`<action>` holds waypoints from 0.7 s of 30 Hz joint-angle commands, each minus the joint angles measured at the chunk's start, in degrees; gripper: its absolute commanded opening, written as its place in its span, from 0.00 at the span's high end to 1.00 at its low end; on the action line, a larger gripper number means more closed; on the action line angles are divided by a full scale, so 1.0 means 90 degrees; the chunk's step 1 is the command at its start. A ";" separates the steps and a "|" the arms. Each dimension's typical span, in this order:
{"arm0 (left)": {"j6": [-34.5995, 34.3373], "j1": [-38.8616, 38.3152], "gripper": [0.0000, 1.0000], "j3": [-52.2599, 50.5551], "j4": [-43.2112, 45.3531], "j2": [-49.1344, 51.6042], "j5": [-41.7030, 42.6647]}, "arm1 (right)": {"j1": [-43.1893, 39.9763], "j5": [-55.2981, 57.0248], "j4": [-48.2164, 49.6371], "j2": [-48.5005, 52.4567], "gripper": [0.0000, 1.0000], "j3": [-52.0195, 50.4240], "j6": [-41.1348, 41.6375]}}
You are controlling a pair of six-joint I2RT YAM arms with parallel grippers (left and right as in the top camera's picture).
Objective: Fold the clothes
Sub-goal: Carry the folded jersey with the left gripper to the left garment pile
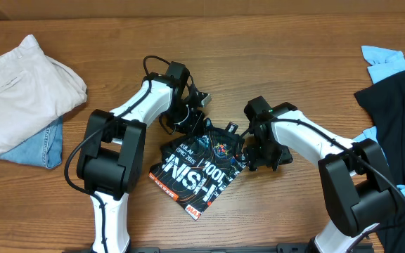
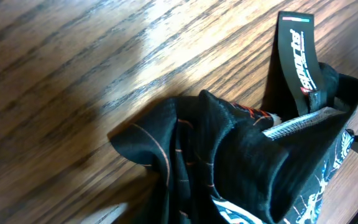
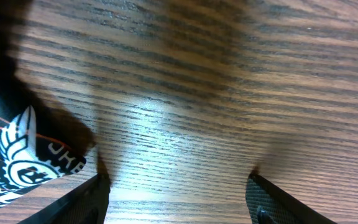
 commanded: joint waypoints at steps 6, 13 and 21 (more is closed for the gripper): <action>-0.0386 0.0017 0.96 0.0670 -0.0646 -0.0170 -0.2157 | -0.0022 0.0219 0.0090 0.0073 0.26 -0.0051 0.0046; -0.1319 0.0716 0.96 0.0767 -0.0639 -0.1593 -0.3356 | -0.0070 0.0279 0.0119 0.0073 0.26 -0.0051 0.0046; -0.1314 0.1712 0.96 0.0767 -0.0367 -0.2283 -0.4532 | -0.0080 0.0279 0.0114 0.0073 0.26 -0.0051 0.0046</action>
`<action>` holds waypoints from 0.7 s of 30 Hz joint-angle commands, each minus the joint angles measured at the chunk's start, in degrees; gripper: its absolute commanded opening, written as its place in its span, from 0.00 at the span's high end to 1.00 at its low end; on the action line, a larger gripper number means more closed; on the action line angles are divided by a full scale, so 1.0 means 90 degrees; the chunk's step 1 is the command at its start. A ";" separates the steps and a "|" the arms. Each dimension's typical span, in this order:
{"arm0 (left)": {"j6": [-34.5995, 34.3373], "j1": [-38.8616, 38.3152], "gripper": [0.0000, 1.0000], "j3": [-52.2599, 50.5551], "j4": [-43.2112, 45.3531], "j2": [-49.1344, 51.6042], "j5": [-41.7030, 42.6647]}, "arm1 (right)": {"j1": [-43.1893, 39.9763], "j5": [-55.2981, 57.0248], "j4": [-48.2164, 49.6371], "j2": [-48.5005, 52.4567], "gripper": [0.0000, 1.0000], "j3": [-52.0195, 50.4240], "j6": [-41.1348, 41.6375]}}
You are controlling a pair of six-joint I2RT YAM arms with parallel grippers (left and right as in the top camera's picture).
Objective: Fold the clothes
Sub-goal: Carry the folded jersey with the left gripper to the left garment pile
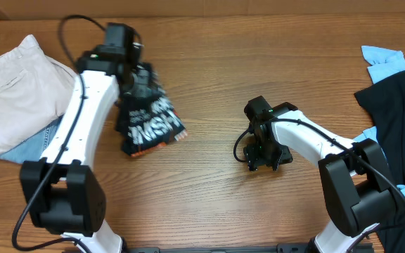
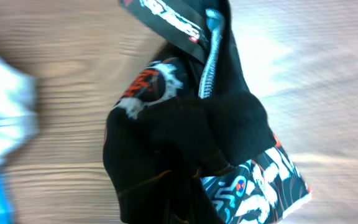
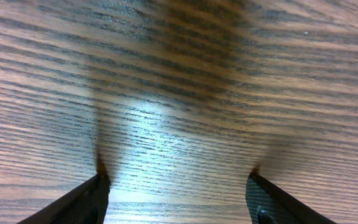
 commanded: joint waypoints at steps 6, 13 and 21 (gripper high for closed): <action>0.0141 0.0933 0.96 0.0100 0.0709 -0.0148 -0.1105 | -0.0068 0.0223 0.0080 0.0073 0.26 -0.0051 0.0032; 0.0396 0.1736 0.96 0.0435 0.1049 -0.0148 -0.1214 | -0.0068 0.0223 -0.0007 0.0073 0.25 -0.0051 0.0032; 0.0537 0.2290 0.96 0.1154 0.1076 -0.0148 -0.1214 | -0.0068 0.0226 -0.0063 0.0073 0.25 -0.0051 0.0032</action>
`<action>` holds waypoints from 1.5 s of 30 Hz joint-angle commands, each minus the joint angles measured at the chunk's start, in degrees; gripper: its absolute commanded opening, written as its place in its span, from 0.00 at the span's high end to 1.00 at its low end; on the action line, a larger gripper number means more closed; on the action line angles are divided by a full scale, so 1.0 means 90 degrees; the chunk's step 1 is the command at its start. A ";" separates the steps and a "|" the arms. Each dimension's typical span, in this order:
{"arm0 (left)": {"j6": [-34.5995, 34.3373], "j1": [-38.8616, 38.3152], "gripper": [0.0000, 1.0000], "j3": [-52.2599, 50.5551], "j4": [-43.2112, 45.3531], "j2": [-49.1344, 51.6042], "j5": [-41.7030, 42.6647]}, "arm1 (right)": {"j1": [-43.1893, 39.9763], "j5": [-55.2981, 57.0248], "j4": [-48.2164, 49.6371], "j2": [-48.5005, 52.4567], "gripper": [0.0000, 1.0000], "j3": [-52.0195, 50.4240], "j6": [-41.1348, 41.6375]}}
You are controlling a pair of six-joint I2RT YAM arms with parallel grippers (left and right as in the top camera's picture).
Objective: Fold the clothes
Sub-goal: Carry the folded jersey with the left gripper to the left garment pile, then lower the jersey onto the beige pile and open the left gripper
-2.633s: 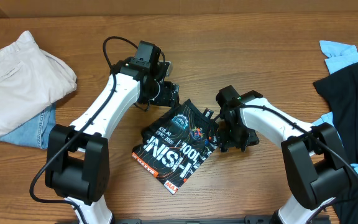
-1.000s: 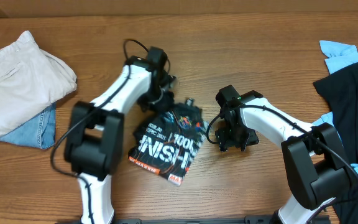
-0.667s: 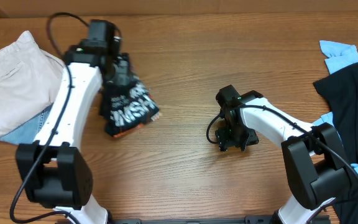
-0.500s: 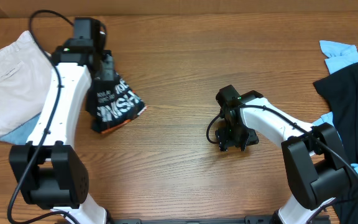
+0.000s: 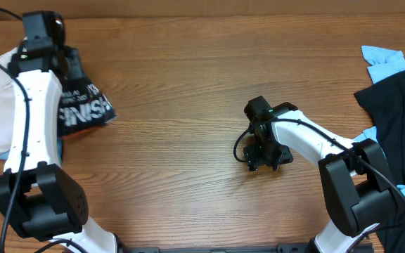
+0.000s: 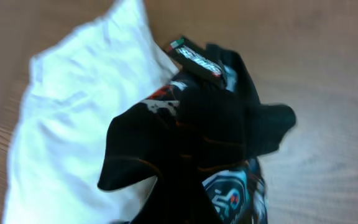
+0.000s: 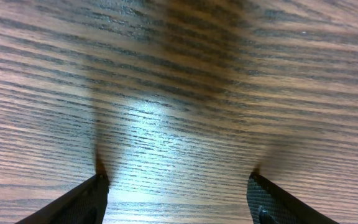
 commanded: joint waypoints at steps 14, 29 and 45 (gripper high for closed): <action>0.0172 0.1914 0.96 0.0641 0.1022 -0.0032 0.0721 | -0.0068 0.0206 -0.0063 0.0073 0.25 -0.0051 0.0024; 0.0175 0.2696 0.95 0.0641 0.1673 0.1073 0.0840 | -0.0068 0.0209 -0.0257 0.0073 0.24 -0.0051 0.0002; -0.0410 0.3432 0.00 0.0644 0.1719 0.1336 0.1902 | -0.0068 0.0206 -0.0299 0.0073 0.23 -0.0051 0.0002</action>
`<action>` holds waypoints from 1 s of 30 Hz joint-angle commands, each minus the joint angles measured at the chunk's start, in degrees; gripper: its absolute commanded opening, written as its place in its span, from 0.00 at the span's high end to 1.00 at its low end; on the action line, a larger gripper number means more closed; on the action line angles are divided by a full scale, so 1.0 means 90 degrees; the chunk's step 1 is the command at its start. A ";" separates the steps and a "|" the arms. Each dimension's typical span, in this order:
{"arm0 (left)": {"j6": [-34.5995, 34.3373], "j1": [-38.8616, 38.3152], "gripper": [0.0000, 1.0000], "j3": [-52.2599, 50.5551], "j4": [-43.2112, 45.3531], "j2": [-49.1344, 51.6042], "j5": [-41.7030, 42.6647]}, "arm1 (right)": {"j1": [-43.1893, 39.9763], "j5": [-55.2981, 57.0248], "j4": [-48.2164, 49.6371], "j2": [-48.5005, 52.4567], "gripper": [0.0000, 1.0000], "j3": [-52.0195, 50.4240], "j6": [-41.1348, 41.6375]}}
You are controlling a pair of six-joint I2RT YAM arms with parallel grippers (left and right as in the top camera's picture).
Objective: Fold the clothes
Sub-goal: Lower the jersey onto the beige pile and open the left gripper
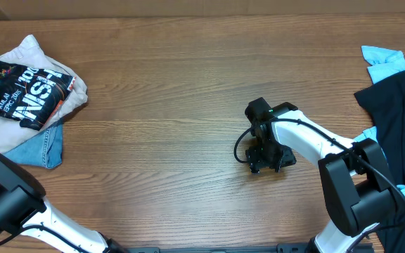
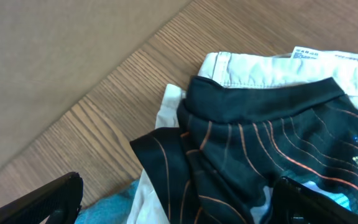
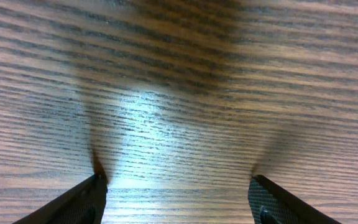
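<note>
The folded black printed shirt lies on top of the pile at the table's far left, resting on a folded white garment. In the left wrist view, the shirt lies under my left gripper, which is open with its fingers spread wide to either side. Its collar edge lies against the white garment. My right gripper stands open at the middle of the table. Only bare wood shows between its fingers.
Folded blue denim sits at the bottom of the left pile. A dark navy garment and a light blue one lie unfolded at the right edge. The left arm is mostly outside the overhead view.
My left gripper was shut on the black shirt, holding it at the pile's right edge. Now it is open and the shirt rests on the pile. The right arm has not moved.
The folded black shirt lay at mid-table with my left gripper shut on it and the right gripper open beside it. Then the left gripper held it off the table further left, then by the left pile. Now it lies released on that pile.
</note>
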 commanded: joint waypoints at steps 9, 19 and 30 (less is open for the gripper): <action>-0.0452 0.0044 0.43 0.0209 -0.0607 -0.1695 0.3172 | -0.0061 0.0070 -0.0010 0.0068 0.24 -0.0051 0.0007; -0.0469 0.0073 0.96 0.0206 -0.0087 -0.0355 0.2288 | -0.0061 0.0068 -0.0126 0.0068 0.24 -0.0051 0.0010; -0.0680 0.0440 0.96 0.0206 0.1010 0.1498 0.1967 | -0.0061 -0.0002 -0.0226 0.0068 0.24 -0.0051 0.0010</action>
